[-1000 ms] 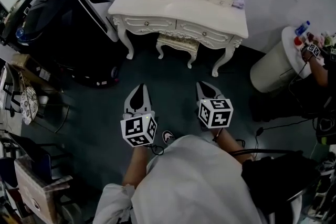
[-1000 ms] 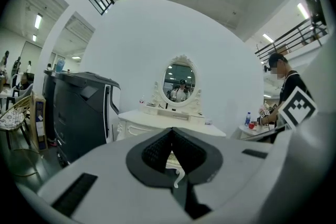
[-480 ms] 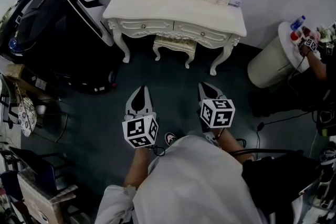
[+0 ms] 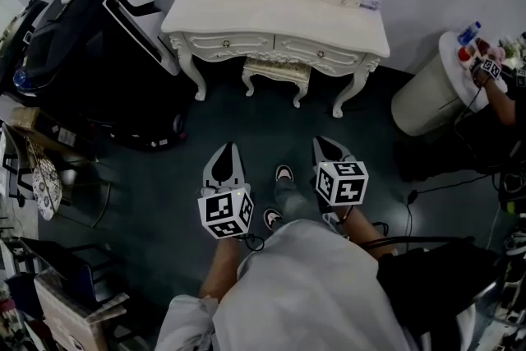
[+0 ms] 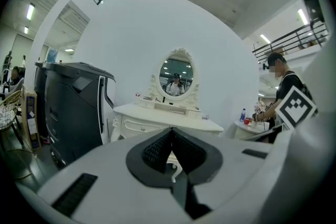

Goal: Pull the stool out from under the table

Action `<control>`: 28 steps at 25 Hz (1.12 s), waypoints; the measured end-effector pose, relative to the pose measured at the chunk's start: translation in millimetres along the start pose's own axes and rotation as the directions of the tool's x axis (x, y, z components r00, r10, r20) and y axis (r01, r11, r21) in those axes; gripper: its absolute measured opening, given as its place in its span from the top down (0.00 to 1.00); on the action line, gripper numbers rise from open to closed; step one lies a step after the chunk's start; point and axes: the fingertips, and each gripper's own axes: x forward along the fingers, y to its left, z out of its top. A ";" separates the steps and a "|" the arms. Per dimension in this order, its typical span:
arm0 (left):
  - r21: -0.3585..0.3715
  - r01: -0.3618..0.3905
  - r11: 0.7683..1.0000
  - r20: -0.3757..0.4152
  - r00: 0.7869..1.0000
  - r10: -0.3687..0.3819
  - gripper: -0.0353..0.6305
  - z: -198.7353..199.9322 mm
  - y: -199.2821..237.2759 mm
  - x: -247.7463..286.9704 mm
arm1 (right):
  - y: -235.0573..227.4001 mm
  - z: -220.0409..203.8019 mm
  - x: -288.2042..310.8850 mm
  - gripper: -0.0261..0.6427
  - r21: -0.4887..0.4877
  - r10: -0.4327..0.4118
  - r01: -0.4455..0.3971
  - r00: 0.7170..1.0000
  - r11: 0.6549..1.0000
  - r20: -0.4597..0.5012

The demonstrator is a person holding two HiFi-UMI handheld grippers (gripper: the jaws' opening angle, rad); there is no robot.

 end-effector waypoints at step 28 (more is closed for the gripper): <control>0.100 0.128 0.987 -0.045 0.991 -0.124 0.94 45.3 -9.1 164.1 | -51.8 87.5 122.4 0.96 0.049 -0.031 0.030 0.999 0.998 0.018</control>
